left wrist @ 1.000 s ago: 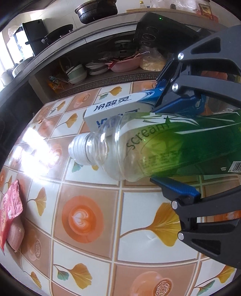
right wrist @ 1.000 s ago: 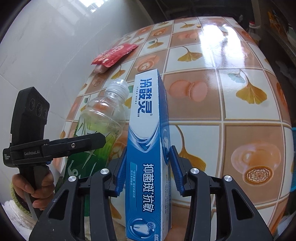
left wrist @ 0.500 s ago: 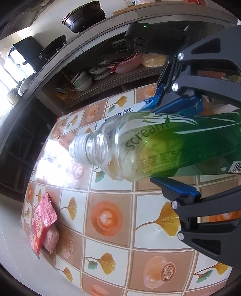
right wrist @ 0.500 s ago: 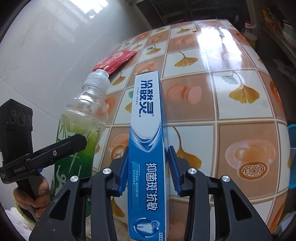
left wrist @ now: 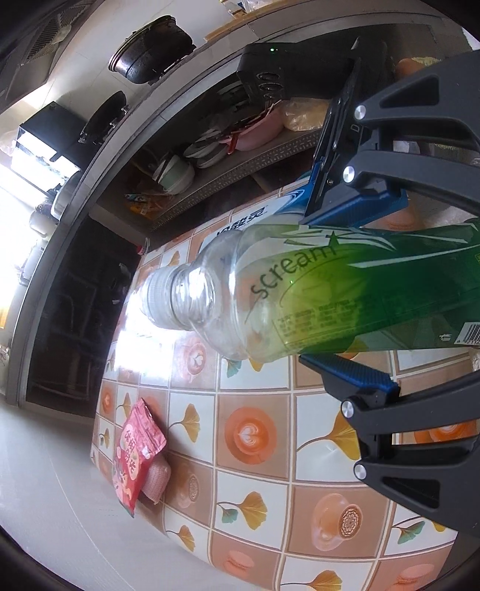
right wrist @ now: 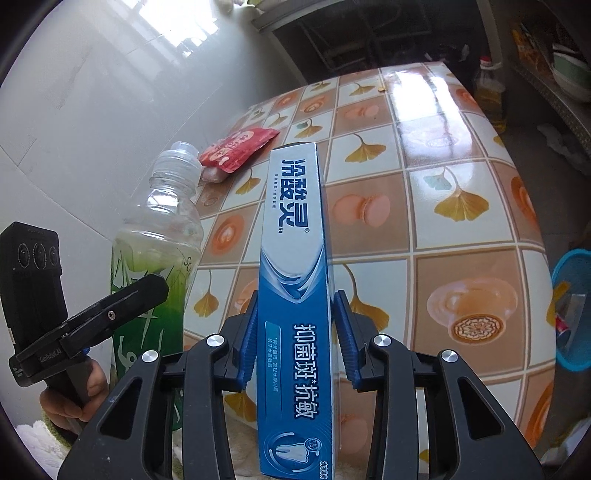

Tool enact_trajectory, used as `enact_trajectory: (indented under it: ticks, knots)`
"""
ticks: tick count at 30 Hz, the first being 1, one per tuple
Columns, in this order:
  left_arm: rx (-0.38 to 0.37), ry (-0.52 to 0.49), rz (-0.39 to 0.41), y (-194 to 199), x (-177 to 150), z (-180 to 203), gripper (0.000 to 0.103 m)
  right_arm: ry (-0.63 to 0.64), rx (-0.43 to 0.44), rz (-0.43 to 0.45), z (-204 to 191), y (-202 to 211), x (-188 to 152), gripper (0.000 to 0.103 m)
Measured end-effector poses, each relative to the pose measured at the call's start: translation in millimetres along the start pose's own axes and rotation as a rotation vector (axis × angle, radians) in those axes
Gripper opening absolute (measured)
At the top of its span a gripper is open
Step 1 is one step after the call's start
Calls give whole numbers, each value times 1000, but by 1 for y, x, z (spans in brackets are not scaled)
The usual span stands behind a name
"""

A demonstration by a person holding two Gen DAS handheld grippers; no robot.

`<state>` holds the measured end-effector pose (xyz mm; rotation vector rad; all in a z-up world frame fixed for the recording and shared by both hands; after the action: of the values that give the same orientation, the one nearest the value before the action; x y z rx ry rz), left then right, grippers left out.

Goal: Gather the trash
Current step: 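Carry the bottle and toothpaste box over the blue wastebasket with both tools, then open both tools to drop the bottle and box into the wastebasket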

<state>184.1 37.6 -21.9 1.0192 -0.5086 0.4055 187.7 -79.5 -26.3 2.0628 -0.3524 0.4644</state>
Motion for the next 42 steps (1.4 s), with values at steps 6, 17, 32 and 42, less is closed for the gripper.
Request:
enact_trajectory:
  ticks: [6, 17, 32, 42]
  knots:
    - [-2, -39, 26, 6, 1, 16, 63, -7, 1, 29, 5, 20, -10, 35]
    - [-125, -139, -12, -15, 7, 83, 63, -169, -44, 154, 56, 85, -38, 35]
    - [-299, -262, -524, -228, -25, 281, 63, -665, -373, 280, 279, 178, -135, 35]
    - [-154, -291, -771, -384, -62, 322, 63, -786, -474, 121, 380, 108, -131, 35]
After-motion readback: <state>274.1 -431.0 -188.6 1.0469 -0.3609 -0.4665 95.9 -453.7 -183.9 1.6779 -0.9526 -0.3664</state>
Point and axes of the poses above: each gripper's, at about its wrist camera, not at the fingertips, and y roughly against the way its jaws point, z to its right, x to its top, the point moved 6 cm from there along -y, roughly the way its jaws point, and after that the axes turned 4 degrees about -x, right-handed, at the moved point
